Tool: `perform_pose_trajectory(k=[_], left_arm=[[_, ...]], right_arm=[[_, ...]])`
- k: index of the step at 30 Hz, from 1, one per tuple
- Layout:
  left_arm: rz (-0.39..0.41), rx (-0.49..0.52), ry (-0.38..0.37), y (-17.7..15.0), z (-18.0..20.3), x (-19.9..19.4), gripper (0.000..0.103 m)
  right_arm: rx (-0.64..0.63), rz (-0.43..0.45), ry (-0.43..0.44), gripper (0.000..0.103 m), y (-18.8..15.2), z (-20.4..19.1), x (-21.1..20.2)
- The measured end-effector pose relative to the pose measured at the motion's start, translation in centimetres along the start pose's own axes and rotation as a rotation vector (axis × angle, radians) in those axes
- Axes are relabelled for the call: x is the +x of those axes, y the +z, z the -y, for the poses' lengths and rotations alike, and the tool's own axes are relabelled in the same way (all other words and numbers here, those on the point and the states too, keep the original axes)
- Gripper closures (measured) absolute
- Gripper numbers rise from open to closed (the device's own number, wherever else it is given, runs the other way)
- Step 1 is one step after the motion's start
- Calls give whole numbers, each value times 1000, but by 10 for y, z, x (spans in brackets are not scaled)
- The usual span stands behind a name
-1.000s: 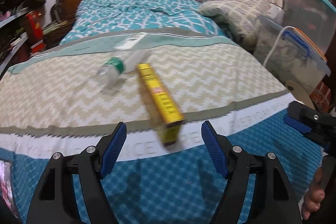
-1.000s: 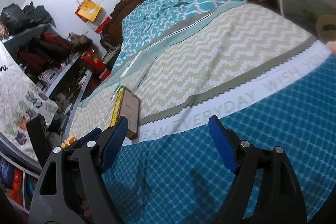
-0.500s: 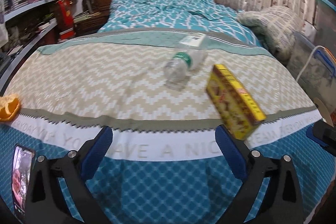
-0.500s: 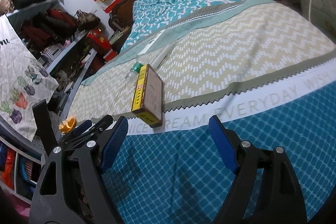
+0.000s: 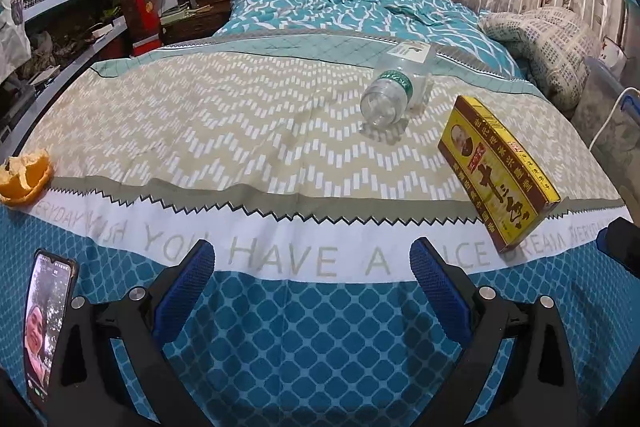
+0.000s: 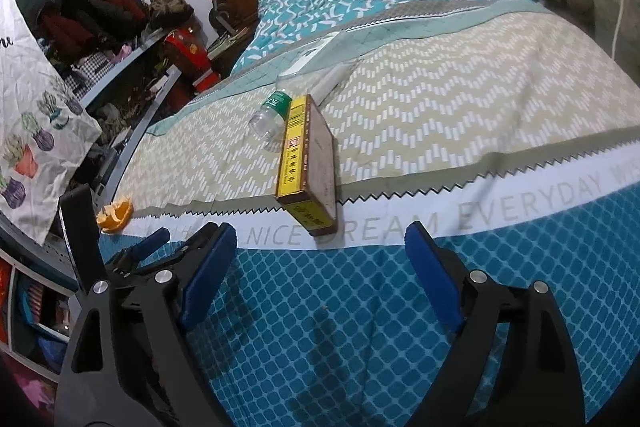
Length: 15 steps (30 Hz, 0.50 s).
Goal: Collect trash
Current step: 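Move both grippers back over the yellow box and bottle on the bed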
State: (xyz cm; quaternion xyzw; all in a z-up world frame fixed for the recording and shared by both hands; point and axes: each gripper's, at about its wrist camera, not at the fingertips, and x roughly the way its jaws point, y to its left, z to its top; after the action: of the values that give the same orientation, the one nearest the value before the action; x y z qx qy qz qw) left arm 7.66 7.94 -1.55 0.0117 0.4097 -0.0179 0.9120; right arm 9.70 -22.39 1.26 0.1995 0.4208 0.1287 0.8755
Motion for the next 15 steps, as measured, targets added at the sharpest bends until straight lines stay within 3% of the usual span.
perform_pose_trajectory(k=[7, 15], left_arm=[[-64, 7, -8, -1, 1, 13, 9], [-6, -67, 9, 0, -10, 3, 9]], right_arm=[[-24, 0, -21, 16, 3, -7, 5], [-37, 0, -38, 16, 8, -7, 12]])
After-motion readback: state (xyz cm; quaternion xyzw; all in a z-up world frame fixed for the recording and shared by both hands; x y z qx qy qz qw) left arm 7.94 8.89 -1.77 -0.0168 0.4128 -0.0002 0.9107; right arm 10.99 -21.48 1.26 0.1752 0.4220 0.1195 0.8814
